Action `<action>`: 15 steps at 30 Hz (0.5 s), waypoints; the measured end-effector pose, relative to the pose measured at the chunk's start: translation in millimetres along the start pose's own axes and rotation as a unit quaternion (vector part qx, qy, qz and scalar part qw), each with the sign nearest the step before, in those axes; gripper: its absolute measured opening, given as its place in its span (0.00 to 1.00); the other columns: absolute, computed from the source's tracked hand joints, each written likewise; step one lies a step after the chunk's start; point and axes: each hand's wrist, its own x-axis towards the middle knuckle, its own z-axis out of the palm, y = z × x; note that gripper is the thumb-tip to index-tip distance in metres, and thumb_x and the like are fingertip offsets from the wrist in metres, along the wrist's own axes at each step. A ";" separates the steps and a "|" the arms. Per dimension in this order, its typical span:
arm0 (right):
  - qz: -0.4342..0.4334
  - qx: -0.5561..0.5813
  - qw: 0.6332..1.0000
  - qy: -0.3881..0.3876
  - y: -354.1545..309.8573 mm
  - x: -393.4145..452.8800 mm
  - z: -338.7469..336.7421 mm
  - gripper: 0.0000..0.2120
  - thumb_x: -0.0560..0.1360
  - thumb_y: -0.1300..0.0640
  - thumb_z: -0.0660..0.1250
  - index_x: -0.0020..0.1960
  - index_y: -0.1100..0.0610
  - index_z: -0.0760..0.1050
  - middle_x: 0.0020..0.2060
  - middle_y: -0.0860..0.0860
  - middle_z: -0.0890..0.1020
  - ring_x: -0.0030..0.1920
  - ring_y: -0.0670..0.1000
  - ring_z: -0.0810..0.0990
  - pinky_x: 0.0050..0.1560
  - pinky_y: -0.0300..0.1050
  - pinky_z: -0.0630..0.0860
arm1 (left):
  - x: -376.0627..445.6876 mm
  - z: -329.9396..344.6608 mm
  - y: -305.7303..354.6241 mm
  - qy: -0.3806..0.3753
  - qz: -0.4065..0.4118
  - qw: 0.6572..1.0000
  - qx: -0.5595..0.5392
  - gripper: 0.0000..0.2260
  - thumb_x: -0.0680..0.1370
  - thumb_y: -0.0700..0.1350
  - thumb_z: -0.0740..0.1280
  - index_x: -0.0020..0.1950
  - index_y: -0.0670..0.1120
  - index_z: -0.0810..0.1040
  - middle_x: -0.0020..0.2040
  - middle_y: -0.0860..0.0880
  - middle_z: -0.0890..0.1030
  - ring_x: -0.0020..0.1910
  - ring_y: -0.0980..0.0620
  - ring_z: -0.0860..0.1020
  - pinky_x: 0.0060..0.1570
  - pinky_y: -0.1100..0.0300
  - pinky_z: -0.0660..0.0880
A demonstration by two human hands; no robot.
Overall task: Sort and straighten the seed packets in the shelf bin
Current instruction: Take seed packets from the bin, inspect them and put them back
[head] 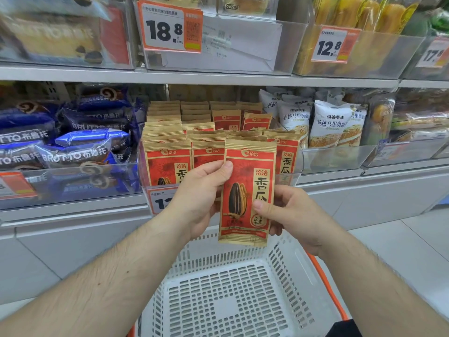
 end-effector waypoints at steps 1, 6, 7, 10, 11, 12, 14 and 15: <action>-0.002 -0.001 1.000 0.009 -0.5 0.1 -0.3 0.18 0.66 0.47 0.74 0.51 0.55 0.81 0.40 0.55 0.85 0.30 0.49 0.76 0.29 0.39 0.73 | 0.3 -0.4 -0.2 -0.002 0.005 1.000 0.009 0.10 0.82 0.46 0.63 0.55 0.45 0.83 0.47 0.44 0.87 0.42 0.49 0.85 0.39 0.55 0.81; -0.031 0.018 0.996 0.078 -1.3 -0.2 -3.0 0.13 0.69 0.56 0.76 0.52 0.55 0.79 0.34 0.48 0.83 0.30 0.47 0.76 0.31 0.39 0.71 | -2.0 0.1 -3.7 -0.013 0.088 0.987 0.133 0.11 0.81 0.41 0.66 0.47 0.53 0.86 0.45 0.49 0.87 0.44 0.50 0.86 0.44 0.54 0.82; -0.036 0.019 0.995 0.087 -2.2 -1.1 -2.6 0.09 0.73 0.59 0.75 0.51 0.55 0.79 0.33 0.48 0.83 0.30 0.47 0.77 0.32 0.39 0.72 | -2.4 1.0 -3.5 -0.022 0.101 0.982 0.159 0.12 0.81 0.42 0.66 0.46 0.54 0.86 0.45 0.50 0.87 0.46 0.50 0.86 0.47 0.51 0.82; -0.042 0.047 0.992 0.108 -5.5 -4.5 -0.1 0.04 0.77 0.64 0.68 0.48 0.56 0.78 0.30 0.50 0.82 0.29 0.48 0.77 0.32 0.41 0.73 | 0.6 0.8 0.9 -0.027 0.134 0.970 0.199 0.08 0.80 0.43 0.68 0.51 0.53 0.86 0.48 0.52 0.87 0.49 0.53 0.85 0.52 0.52 0.81; -0.044 0.068 0.990 0.118 -7.4 -4.8 1.1 0.04 0.78 0.65 0.67 0.47 0.57 0.78 0.30 0.51 0.82 0.28 0.49 0.77 0.32 0.41 0.74 | 2.2 0.1 3.6 -0.017 0.152 0.965 0.213 0.07 0.80 0.44 0.69 0.53 0.53 0.86 0.49 0.54 0.87 0.50 0.55 0.84 0.51 0.54 0.81; -0.049 0.090 0.986 0.132 -10.0 -5.5 1.5 0.05 0.78 0.65 0.66 0.46 0.58 0.78 0.30 0.53 0.81 0.27 0.49 0.76 0.32 0.41 0.75 | 3.7 -0.6 7.0 -0.003 0.173 0.960 0.221 0.07 0.79 0.45 0.70 0.52 0.55 0.85 0.48 0.55 0.86 0.49 0.58 0.84 0.50 0.58 0.80; -0.072 0.146 0.973 0.161 -19.0 -5.5 0.0 0.04 0.77 0.65 0.66 0.45 0.59 0.78 0.31 0.54 0.80 0.26 0.48 0.75 0.32 0.42 0.74 | 7.3 -3.3 16.2 0.042 0.229 0.944 0.234 0.08 0.80 0.45 0.69 0.49 0.60 0.83 0.47 0.59 0.85 0.49 0.62 0.82 0.49 0.64 0.77; -0.089 0.185 0.964 0.170 -26.4 -5.5 -1.8 0.01 0.75 0.63 0.66 0.45 0.60 0.77 0.31 0.54 0.80 0.26 0.48 0.75 0.32 0.42 0.74 | 9.4 -5.3 21.7 0.064 0.259 0.932 0.244 0.09 0.80 0.46 0.68 0.48 0.61 0.82 0.46 0.61 0.85 0.49 0.62 0.82 0.49 0.64 0.77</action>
